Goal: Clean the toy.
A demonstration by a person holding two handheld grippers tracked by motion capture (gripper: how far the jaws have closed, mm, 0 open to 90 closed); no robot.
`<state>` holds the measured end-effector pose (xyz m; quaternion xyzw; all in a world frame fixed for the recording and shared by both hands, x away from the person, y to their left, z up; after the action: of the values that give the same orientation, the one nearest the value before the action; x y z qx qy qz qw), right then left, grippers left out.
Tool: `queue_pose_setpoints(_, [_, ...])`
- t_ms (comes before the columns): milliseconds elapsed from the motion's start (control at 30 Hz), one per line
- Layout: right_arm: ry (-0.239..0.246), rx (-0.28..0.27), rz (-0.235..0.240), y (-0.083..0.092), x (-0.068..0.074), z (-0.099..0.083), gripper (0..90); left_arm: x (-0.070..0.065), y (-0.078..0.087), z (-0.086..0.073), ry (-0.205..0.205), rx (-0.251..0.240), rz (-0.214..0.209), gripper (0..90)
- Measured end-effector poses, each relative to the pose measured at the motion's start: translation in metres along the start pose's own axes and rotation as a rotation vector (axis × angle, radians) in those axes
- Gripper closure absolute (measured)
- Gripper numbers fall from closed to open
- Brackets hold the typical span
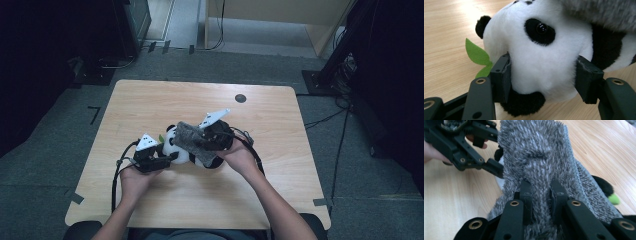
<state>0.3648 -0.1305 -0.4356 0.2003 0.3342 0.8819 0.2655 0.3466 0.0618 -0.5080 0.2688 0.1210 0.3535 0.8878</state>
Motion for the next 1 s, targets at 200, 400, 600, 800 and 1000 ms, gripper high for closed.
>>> queue_pose_setpoints(200, [-0.048,-0.029,0.027,0.007,-0.013,-0.01,76.7,0.0,0.0,0.0,0.001,-0.004,-0.004,39.2])
queue_pose_setpoints(400, [-0.101,-0.046,0.009,0.014,-0.028,-0.022,76.7,0.0,0.0,0.0,0.0,-0.002,-0.007,39.4])
queue_pose_setpoints(600, [-0.134,-0.053,-0.01,0.02,-0.038,-0.03,76.7,0.001,0.001,0.0,-0.002,-0.003,-0.009,39.3])
queue_pose_setpoints(800, [-0.163,-0.056,-0.044,0.028,-0.048,-0.041,77.0,0.001,0.001,0.0,-0.001,-0.003,-0.011,39.4])
queue_pose_setpoints(1000, [-0.207,-0.075,-0.054,0.033,-0.06,-0.059,77.1,0.002,0.0,0.0,0.02,-0.006,-0.018,39.4])
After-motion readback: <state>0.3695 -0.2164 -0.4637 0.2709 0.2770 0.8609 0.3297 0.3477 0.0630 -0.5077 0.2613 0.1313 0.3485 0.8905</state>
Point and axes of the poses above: each handheld gripper's, and its own axes: y roughly backward along the jaws, z roughly out of its top, x roughly to its left, the point moved 5 cm from there along -y, roughly forward along the jaws, and after that the axes turned 11 degrees about -y, right-handed, at the moved point
